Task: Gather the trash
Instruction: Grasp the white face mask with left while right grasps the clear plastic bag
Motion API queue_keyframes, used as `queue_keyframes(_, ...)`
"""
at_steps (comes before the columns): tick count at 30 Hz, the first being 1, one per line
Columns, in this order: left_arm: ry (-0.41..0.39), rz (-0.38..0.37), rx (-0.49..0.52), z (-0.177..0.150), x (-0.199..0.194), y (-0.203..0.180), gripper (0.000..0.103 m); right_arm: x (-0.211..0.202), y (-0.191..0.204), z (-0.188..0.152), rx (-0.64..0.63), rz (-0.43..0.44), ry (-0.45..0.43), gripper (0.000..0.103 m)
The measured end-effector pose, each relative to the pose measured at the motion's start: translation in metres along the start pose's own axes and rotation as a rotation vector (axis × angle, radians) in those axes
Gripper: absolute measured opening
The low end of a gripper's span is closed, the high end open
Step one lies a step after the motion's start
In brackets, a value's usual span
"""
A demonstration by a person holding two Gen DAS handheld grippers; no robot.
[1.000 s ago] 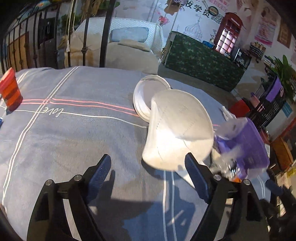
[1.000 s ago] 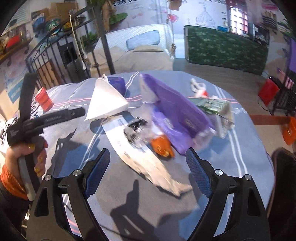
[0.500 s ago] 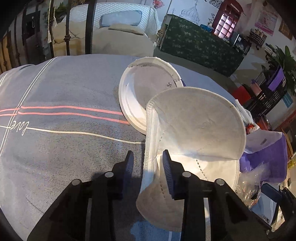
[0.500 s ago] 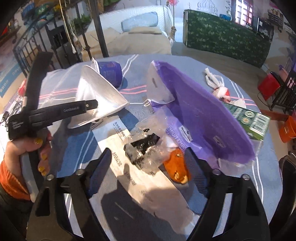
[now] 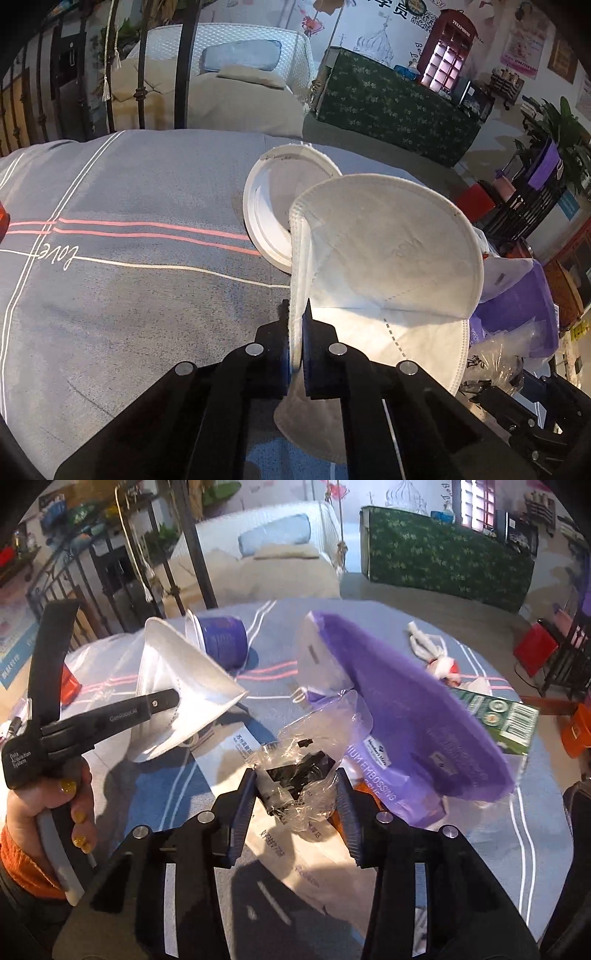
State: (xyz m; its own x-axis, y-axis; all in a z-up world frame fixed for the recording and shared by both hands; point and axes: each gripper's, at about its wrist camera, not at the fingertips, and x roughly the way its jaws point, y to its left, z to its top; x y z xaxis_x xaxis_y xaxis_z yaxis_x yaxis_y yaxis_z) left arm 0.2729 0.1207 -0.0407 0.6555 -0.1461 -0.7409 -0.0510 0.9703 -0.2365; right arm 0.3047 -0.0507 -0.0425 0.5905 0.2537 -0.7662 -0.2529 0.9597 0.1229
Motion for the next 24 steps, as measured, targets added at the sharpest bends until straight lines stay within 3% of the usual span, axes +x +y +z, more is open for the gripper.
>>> queue_keyframes(8, -0.048, -0.011, -0.005, -0.019, -0.04, -0.003, 0.006, -0.032, -0.008, -0.027, 0.012, 0.026, -0.042, 0.043)
queue_keyframes(24, -0.074, -0.055, 0.023, -0.055, -0.072, -0.044, 0.006, -0.089, -0.032, -0.079, 0.051, 0.006, -0.121, 0.043)
